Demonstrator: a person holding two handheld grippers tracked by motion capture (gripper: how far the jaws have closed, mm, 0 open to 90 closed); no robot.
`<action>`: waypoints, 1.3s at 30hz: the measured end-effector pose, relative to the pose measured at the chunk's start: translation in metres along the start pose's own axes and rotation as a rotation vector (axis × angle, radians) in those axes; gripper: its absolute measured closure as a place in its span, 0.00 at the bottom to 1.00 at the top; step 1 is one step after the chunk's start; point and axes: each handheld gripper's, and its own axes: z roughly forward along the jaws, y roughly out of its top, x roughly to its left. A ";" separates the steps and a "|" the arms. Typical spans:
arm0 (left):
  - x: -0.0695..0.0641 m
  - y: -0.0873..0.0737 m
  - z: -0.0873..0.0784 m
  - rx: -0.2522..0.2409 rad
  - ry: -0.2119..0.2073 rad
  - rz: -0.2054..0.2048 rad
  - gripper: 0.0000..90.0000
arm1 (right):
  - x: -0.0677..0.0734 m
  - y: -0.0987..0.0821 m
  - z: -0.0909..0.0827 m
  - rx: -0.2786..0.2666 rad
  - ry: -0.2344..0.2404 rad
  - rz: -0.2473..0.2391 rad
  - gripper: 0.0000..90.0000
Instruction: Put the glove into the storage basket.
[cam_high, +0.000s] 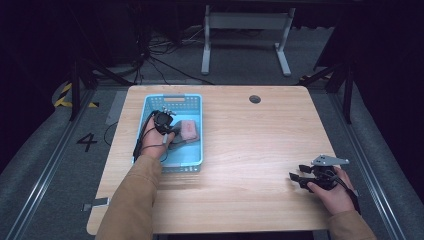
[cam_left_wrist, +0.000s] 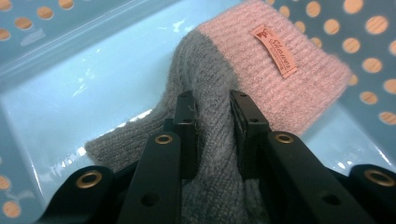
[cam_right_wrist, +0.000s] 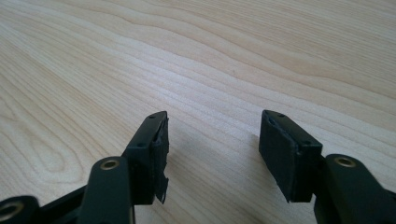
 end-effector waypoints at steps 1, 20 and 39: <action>0.000 0.000 0.000 0.001 0.001 -0.002 0.83 | 0.000 0.000 0.000 0.000 -0.002 0.000 0.48; 0.000 -0.003 0.004 -0.011 0.023 -0.040 0.58 | 0.000 0.000 0.001 -0.001 -0.001 -0.002 0.48; -0.027 0.006 -0.030 -0.199 -0.061 -0.043 0.59 | 0.003 0.005 0.004 -0.006 0.013 -0.011 0.48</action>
